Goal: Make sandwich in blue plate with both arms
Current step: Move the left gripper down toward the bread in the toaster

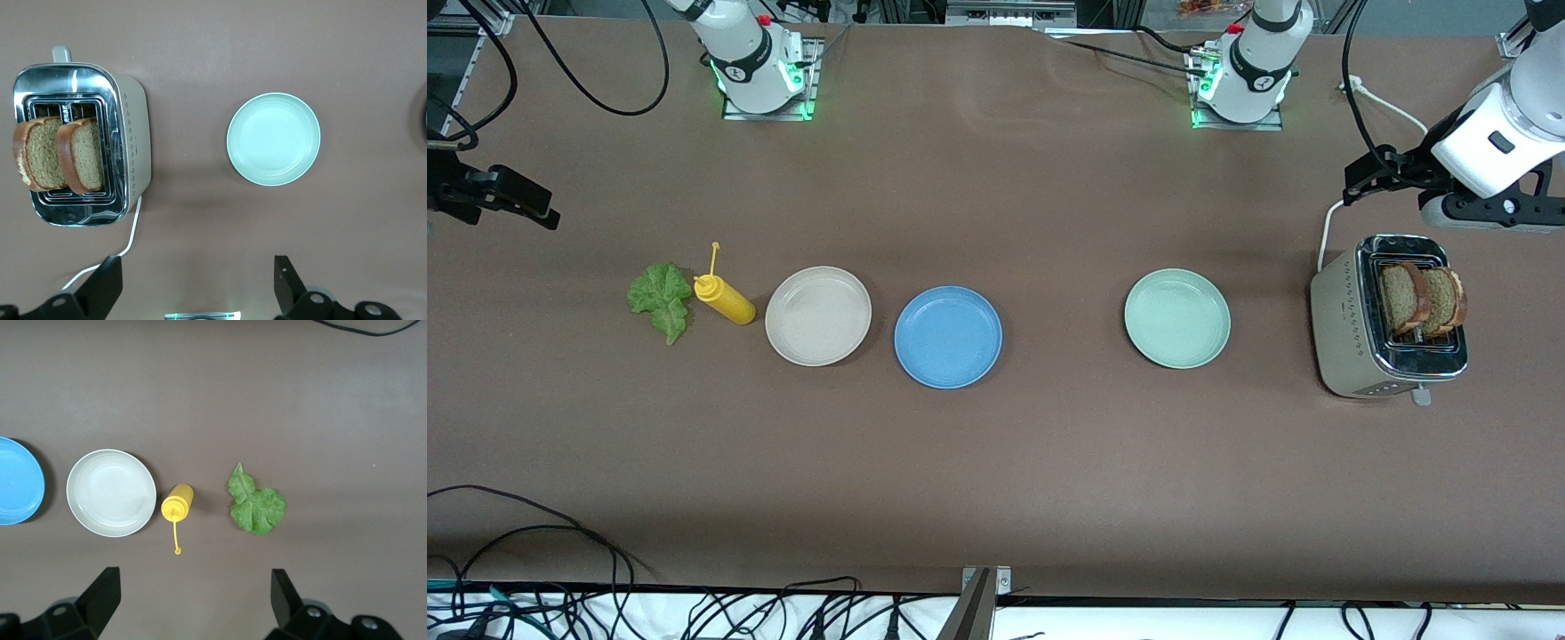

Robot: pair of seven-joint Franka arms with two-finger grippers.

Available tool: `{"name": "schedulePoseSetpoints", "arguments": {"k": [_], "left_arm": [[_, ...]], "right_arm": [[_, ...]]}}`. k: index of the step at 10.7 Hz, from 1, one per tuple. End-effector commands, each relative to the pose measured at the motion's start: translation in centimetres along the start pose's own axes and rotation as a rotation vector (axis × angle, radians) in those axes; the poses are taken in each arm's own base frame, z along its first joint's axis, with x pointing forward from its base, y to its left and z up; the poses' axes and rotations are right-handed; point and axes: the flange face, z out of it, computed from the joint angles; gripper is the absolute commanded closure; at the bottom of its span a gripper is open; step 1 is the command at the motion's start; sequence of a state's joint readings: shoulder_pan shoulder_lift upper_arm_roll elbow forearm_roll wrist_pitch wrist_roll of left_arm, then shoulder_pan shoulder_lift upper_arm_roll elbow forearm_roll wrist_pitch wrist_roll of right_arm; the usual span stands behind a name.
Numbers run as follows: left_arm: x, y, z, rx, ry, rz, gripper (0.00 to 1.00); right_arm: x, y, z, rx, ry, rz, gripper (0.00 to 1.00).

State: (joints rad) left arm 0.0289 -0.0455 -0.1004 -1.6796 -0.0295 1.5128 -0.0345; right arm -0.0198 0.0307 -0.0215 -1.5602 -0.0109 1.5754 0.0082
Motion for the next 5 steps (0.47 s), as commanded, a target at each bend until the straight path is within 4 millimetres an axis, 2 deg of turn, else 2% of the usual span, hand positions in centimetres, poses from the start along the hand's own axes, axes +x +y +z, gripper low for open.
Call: {"name": "schedulePoseSetpoints", "arguments": {"k": [1, 3, 5], "left_arm": [[-0.4, -0.3, -0.2, 0.050, 0.020, 0.022, 0.00], [-0.4, -0.3, -0.2, 0.051, 0.020, 0.022, 0.00], [-0.4, -0.3, -0.2, 0.051, 0.020, 0.022, 0.00]], "right_arm": [[-0.4, 0.3, -1.3, 0.016, 0.014, -0.002, 0.00], [-0.1, 1.3, -1.9, 0.017, 0.047, 0.020, 0.00], [0.0, 1.1, -1.8, 0.017, 0.048, 0.017, 0.00]]}}
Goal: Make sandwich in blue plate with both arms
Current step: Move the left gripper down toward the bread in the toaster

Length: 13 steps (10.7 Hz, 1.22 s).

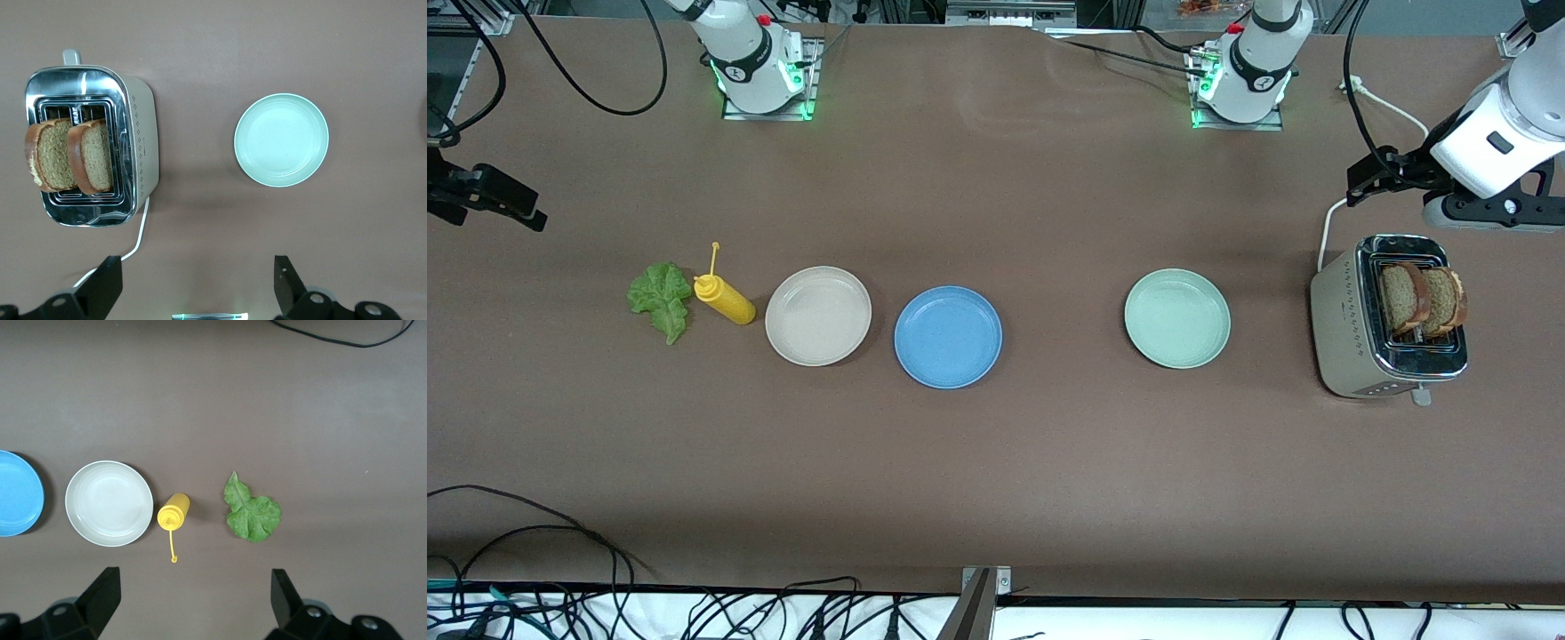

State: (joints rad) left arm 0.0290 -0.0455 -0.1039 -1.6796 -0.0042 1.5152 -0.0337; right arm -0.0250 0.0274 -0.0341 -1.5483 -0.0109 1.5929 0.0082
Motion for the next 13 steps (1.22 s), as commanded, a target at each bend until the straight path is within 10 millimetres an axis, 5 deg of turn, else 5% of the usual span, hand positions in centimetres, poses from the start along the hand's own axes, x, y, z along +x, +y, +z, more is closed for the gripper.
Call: {"name": "schedulePoseSetpoints", "arguments": {"k": [1, 13], "left_arm": [[-0.4, -0.1, -0.3, 0.025, 0.018, 0.020, 0.00], [1.0, -1.5, 0.6, 0.020, 0.047, -0.001, 0.00]], "right_arm": [[-0.1, -0.5, -0.9, 0.017, 0.012, -0.010, 0.00], [0.4, -3.5, 0.4, 0.005, -0.009, -0.053, 0.00]]}}
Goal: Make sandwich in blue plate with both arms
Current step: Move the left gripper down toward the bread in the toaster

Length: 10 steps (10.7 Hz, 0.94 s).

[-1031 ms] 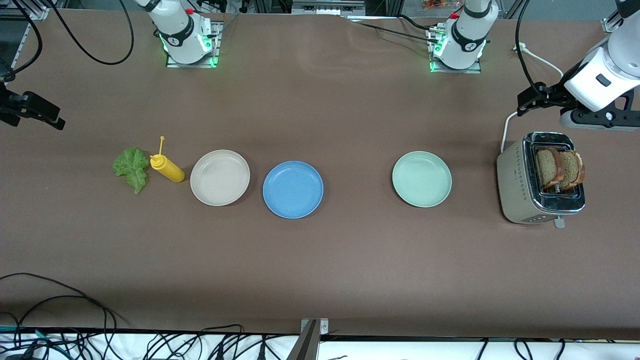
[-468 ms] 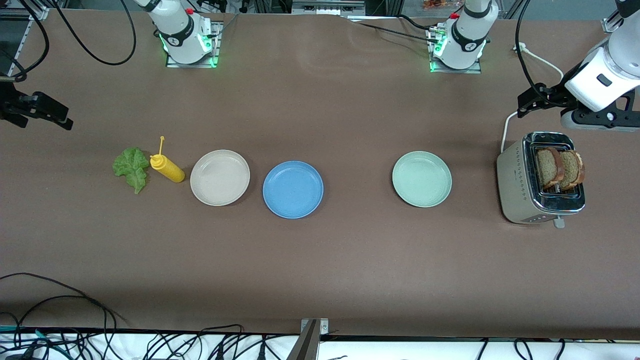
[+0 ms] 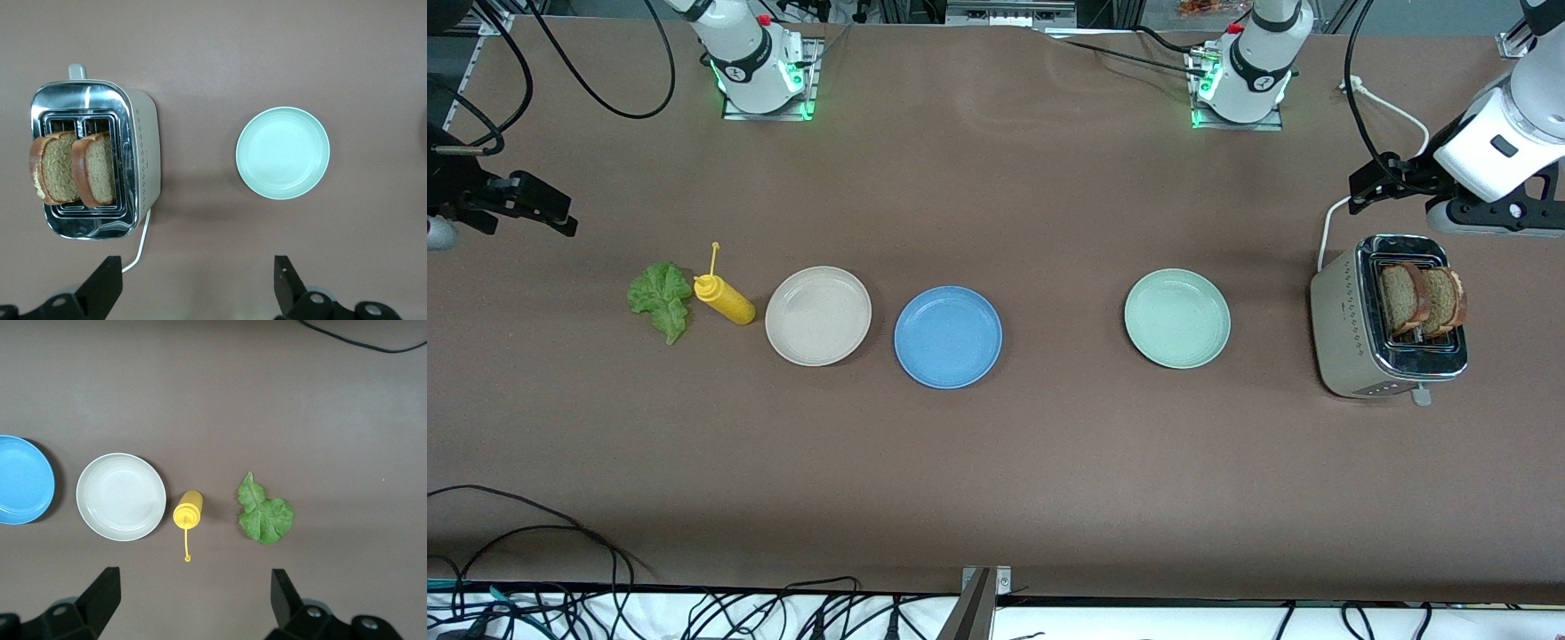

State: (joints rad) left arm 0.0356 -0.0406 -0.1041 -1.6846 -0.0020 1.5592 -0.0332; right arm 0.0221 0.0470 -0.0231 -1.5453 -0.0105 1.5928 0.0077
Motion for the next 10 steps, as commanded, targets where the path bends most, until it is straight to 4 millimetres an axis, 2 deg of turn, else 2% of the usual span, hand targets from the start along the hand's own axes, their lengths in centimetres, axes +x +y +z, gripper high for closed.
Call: {"name": "schedulePoseSetpoints", "arguments": {"k": [1, 4, 8, 10], "left_arm": [[0.7, -1.2, 1.0, 0.019, 0.012, 0.004, 0.00], [2.2, -2.9, 3.5, 0.010, -0.025, -0.024, 0.00], [4.4, -6.1, 6.2, 0.036, -0.002, -0.012, 0.00], [5.3, -8.7, 7.8, 0.035, -0.005, -0.004, 0.00]], "right_arm": [[0.0, -0.3, -0.5, 0.003, 0.009, 0.002, 0.00], [0.0, -0.4, -0.6, -0.002, 0.009, 0.001, 0.00], [0.0, -0.4, -0.6, -0.002, 0.009, 0.001, 0.00], [0.0, -0.4, -0.6, -0.002, 0.009, 0.001, 0.00]]}}
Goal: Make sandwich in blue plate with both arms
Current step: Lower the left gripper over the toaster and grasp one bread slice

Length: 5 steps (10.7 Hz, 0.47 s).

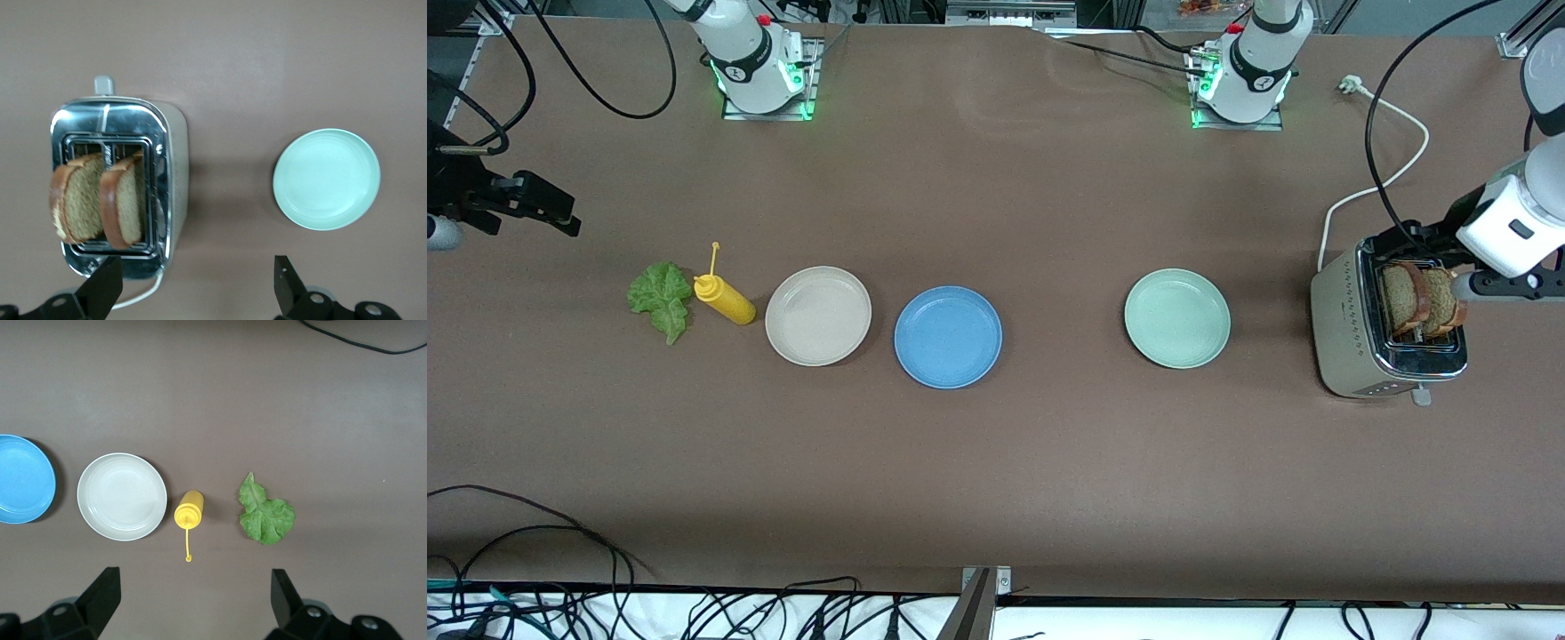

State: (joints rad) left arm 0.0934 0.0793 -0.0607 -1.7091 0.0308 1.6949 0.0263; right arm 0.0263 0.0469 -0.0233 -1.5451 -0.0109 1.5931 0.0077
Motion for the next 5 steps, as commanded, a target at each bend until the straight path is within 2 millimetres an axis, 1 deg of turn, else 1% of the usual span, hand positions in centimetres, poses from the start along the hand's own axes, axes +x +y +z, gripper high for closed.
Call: {"name": "schedulePoseSetpoints", "arguments": {"k": [1, 2, 4, 5], "left_arm": [[1.2, -3.0, 1.9, 0.020, 0.006, 0.040, 0.00], [1.3, -3.6, 2.2, 0.020, 0.001, 0.032, 0.00], [1.7, -5.5, 3.1, 0.023, 0.005, 0.010, 0.00], [2.0, -6.0, 3.9, 0.023, -0.002, 0.020, 0.00]], "right_arm": [[0.0, -0.2, -0.5, -0.001, 0.008, 0.006, 0.00], [0.0, -0.2, -0.5, -0.001, 0.008, 0.005, 0.00], [0.0, -0.2, -0.5, -0.001, 0.008, 0.005, 0.00], [0.0, -0.2, -0.5, -0.001, 0.008, 0.005, 0.00]]}}
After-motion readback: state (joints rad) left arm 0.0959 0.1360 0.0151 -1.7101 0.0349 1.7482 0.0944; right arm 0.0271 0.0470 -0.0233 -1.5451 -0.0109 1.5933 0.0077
